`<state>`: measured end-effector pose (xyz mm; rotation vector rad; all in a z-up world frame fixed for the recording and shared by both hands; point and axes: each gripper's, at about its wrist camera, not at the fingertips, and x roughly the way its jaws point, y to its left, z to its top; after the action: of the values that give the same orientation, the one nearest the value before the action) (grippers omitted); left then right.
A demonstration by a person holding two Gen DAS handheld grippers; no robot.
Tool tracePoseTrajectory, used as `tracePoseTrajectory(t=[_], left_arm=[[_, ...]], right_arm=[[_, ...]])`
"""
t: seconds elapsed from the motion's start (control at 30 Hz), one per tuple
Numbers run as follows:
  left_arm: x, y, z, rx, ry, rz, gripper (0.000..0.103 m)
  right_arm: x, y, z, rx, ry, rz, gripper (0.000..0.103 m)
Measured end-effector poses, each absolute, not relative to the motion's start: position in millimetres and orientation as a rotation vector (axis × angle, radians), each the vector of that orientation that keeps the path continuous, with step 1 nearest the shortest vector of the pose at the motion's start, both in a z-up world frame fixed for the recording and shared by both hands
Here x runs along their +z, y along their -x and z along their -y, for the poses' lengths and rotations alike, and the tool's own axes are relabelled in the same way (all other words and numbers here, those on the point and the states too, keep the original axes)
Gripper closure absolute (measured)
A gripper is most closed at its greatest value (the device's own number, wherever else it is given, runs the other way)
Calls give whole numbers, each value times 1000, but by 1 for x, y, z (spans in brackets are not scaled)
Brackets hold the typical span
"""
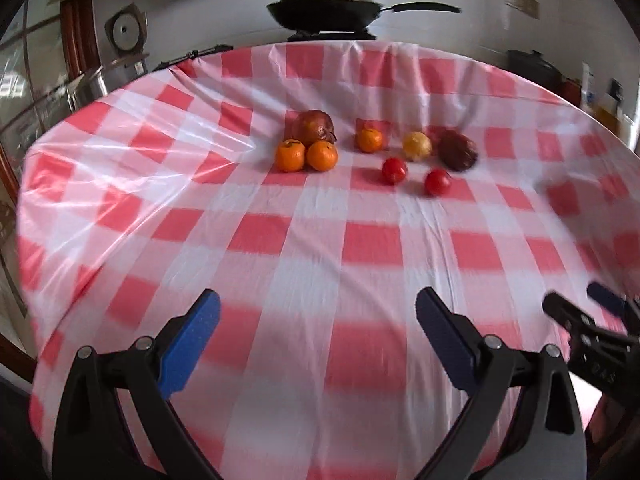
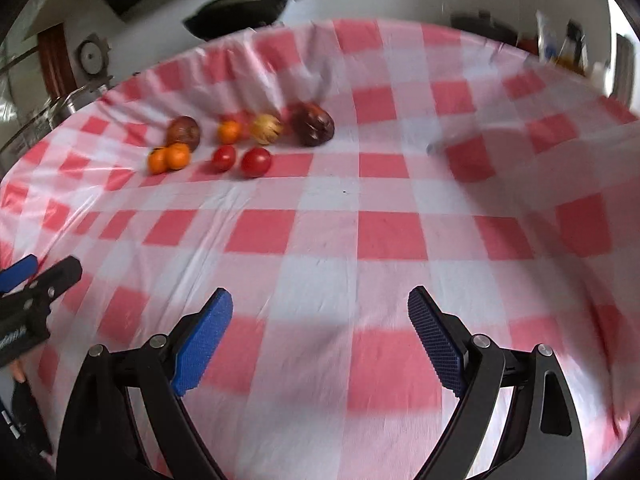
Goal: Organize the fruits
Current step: 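Lower the right tool onto a red tomato and close it, then grasp another red tomato with the left tool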
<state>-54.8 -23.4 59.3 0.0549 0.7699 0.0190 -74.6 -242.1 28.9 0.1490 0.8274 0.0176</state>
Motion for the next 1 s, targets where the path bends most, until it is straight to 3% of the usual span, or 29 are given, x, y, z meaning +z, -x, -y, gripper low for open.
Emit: tracePoseTrajectory(t=[0.17,0.5,0.6,0.67,0.73,0.97,1.0], left_arm=[[48,-11,23,71,-18,-788,5],[29,-65,3,49,25,-860,5],[25,-79,9,-2,27,-886,5],[23,-86,18,-20,10,-883,5],[23,-97,31,-49,-4,-882,5],[15,-141,83,-140,-45,-908,25],[13,-146,87,-146,-51,-917,34]], right_arm=[[18,10,230,56,-97,-850,18],[9,-91,179,192,9,-885,36],[5,-107,182,196,-10,-906,46],[3,-110,187,196,-21,-917,63],[4,-108,194,165,4,-907,66],[1,-113,264,74,-284,-891,66],[0,-114,267,82,-308,-889,66]])
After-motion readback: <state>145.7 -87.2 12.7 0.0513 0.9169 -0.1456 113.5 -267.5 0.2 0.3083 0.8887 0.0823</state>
